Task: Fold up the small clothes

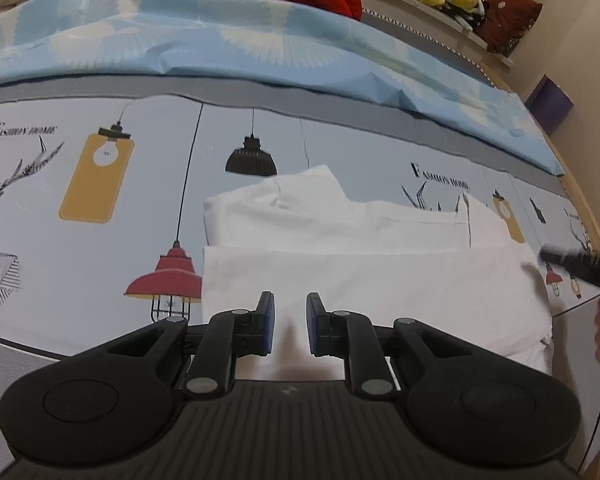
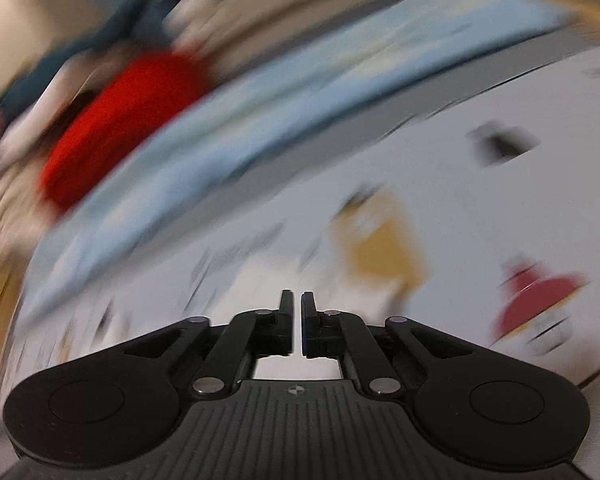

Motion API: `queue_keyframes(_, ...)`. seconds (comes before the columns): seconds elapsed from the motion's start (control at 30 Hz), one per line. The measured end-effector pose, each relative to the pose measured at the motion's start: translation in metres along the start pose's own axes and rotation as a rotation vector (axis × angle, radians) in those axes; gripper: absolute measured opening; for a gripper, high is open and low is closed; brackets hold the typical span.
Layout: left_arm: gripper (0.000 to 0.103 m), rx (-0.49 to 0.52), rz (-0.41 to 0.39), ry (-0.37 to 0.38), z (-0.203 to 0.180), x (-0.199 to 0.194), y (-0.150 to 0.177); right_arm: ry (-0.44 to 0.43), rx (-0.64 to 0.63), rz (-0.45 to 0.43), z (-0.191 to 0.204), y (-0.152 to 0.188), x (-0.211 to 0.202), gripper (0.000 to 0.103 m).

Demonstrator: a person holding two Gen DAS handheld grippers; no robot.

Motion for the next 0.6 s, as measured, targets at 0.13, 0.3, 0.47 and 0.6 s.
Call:
queue_keyframes(0.13, 0.019, -0.024, 0.077, 0.004, 0.01, 0.019, 0.018, 0.233, -0.217, 0.209, -0.017, 0.045, 0.024, 0.006)
queue_keyframes(0.3, 0.019, -0.07, 0.122, 0.01, 0.025, 0.029, 0.034, 0.089, -0.184, 0.114, 0.004, 0.036, -0.014, 0.013)
queue_keyframes(0.47, 0.035, -0.088, 0.195, -0.034, 0.042, 0.04, 0.058, 0.196, -0.244, 0.261, -0.016, 0.073, -0.005, 0.0)
queue_keyframes(0.6, 0.035, -0.067, 0.174, 0.003, 0.037, 0.029, 0.063, 0.231, -0.15, 0.221, -0.024, 0.072, -0.017, 0.0)
Point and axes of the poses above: each gripper's, at about its wrist camera, not at the fingertips, and x roughly the way its jaws point, z to its left, y to its underside, the point moved 7 cm from there along x, roughly the way its jaws point, and after that the axes turned 7 degrees about x, right-handed, at the moved point
